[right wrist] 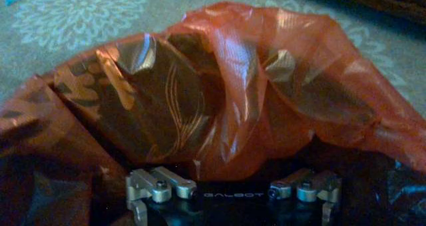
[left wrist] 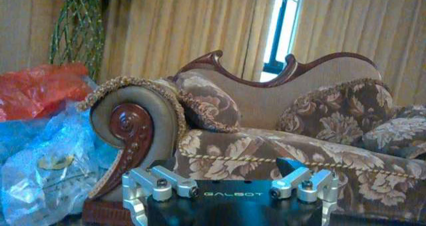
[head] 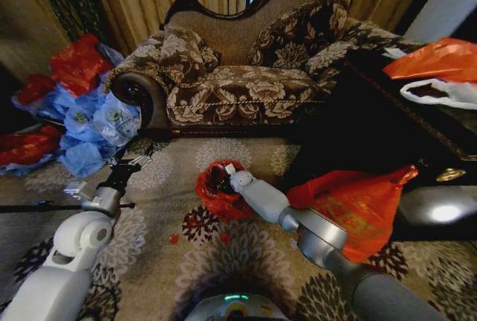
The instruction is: Place a garbage bag over the trash bin.
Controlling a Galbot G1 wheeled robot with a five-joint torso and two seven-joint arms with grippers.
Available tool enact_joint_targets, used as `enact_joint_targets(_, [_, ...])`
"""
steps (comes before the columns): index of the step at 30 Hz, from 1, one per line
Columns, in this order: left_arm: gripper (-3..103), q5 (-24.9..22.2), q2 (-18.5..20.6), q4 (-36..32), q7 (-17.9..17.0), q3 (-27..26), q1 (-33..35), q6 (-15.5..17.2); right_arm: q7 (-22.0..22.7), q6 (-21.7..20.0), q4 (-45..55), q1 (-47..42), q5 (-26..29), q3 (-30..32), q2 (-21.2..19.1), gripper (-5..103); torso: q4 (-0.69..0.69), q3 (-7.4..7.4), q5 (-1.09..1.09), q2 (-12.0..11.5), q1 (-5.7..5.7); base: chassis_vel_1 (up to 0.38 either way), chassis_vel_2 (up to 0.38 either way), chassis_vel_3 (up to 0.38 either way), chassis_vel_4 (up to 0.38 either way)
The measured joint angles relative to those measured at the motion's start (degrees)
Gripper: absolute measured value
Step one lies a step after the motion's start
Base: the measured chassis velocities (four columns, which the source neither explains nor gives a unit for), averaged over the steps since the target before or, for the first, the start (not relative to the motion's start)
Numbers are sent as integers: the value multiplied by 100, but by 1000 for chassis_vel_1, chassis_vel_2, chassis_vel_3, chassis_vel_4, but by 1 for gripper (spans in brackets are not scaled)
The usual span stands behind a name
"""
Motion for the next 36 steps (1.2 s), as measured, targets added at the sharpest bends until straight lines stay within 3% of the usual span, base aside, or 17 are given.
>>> enact_joint_targets(8, [100, -18, -68, -113, -9, -88, 133, 9, 406, 51, -40, -29, 296, -8, -3, 100, -2, 0, -1, 1, 0, 0, 0, 0, 0])
enact_joint_targets(16, [100, -58, -147, -143, -9, -140, 150, 9, 346, -290, 898, -259, 360, -343, -2, 100, -2, 0, -2, 1, -1, 0, 0, 0, 0])
enact_joint_targets(24, [100, -53, -279, -159, -11, -165, 274, -26, -17, 40, 629, -374, -264, -470, -2, 100, -2, -1, 0, 2, -1, 0, 0, 0, 0])
enact_joint_targets(28, [100, -40, -339, -159, -12, -117, 263, -32, -96, 151, 497, -367, -326, -477, 2, 100, 3, -1, 0, 2, -1, 0, 0, 0, 0])
enact_joint_targets(36, [100, -36, -359, -183, -39, -9, 194, -8, -181, 355, 113, -466, -447, -463, 1, 98, 1, 0, 0, 1, -1, 0, 0, 0, 0])
